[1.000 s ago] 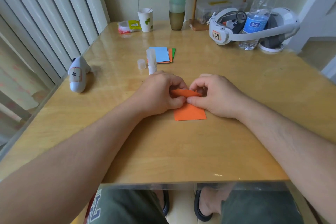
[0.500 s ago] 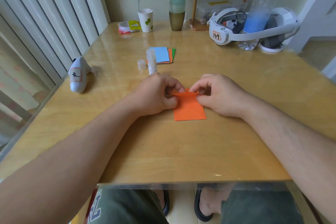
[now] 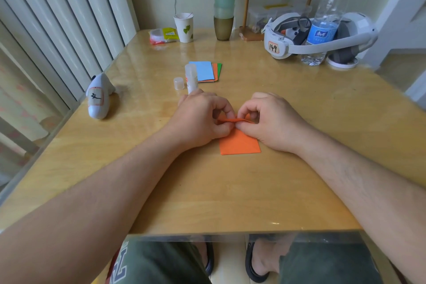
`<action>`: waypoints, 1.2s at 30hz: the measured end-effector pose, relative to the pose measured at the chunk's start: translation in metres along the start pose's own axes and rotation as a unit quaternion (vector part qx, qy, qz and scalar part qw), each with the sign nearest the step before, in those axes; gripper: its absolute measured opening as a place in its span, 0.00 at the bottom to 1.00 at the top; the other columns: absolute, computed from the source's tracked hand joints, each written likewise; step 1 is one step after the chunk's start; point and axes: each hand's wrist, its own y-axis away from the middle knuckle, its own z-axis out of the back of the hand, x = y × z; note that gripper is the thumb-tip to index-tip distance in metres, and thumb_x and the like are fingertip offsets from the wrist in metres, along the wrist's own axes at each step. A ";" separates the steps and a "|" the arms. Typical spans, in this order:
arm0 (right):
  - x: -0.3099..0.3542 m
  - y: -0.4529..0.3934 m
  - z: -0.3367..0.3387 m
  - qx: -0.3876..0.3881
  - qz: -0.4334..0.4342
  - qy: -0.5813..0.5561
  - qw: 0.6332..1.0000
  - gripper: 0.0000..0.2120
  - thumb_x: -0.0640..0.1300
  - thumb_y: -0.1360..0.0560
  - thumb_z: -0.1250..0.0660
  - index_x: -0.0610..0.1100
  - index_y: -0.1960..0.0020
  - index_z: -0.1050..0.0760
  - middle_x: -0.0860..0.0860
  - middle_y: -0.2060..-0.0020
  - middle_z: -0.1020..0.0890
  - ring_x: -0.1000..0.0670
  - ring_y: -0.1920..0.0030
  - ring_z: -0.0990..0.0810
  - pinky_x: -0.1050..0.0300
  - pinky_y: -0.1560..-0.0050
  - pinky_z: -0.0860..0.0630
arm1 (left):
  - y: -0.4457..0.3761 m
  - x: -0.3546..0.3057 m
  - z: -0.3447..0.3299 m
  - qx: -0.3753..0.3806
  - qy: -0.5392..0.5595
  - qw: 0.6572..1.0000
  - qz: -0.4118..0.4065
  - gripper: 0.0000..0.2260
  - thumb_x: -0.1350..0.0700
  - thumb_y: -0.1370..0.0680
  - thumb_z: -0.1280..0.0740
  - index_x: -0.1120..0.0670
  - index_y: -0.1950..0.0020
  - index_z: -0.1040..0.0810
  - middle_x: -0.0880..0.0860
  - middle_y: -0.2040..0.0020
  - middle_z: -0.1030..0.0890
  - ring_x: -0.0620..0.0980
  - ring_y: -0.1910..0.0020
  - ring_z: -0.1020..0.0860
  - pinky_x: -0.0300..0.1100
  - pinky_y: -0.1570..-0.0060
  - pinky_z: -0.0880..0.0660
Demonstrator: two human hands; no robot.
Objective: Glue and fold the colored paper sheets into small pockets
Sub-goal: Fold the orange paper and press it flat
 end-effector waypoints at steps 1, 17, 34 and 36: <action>0.000 0.001 0.000 0.000 -0.002 -0.002 1.000 0.07 0.49 0.28 0.21 0.57 0.57 0.18 0.55 0.61 0.24 0.49 0.54 0.25 0.56 0.51 0.30 | 0.000 0.000 0.001 0.004 0.000 1.000 0.003 0.05 0.39 0.33 0.32 0.36 0.59 0.22 0.42 0.64 0.24 0.46 0.55 0.28 0.55 0.47 0.24; -0.005 0.002 0.005 -0.006 -0.036 -0.009 0.999 0.05 0.46 0.28 0.21 0.55 0.55 0.15 0.54 0.60 0.21 0.50 0.52 0.21 0.58 0.48 0.28 | 0.002 0.005 0.002 0.009 0.003 0.999 0.035 0.05 0.43 0.31 0.31 0.34 0.57 0.23 0.42 0.64 0.25 0.47 0.54 0.28 0.53 0.46 0.25; -0.006 -0.002 0.003 -0.019 -0.066 -0.004 0.998 0.04 0.50 0.26 0.21 0.54 0.53 0.14 0.53 0.60 0.25 0.58 0.60 0.27 0.71 0.62 0.36 | -0.003 0.005 -0.002 -0.010 -0.063 0.996 0.060 0.05 0.41 0.28 0.26 0.37 0.55 0.20 0.43 0.61 0.28 0.50 0.47 0.31 0.49 0.45 0.33; -0.007 -0.001 0.003 -0.018 -0.068 -0.004 0.997 0.04 0.50 0.26 0.21 0.54 0.53 0.14 0.52 0.60 0.25 0.58 0.60 0.26 0.72 0.62 0.36 | -0.002 0.006 -0.001 -0.013 -0.060 0.996 0.065 0.05 0.41 0.28 0.26 0.38 0.55 0.20 0.43 0.61 0.28 0.50 0.48 0.31 0.50 0.46 0.33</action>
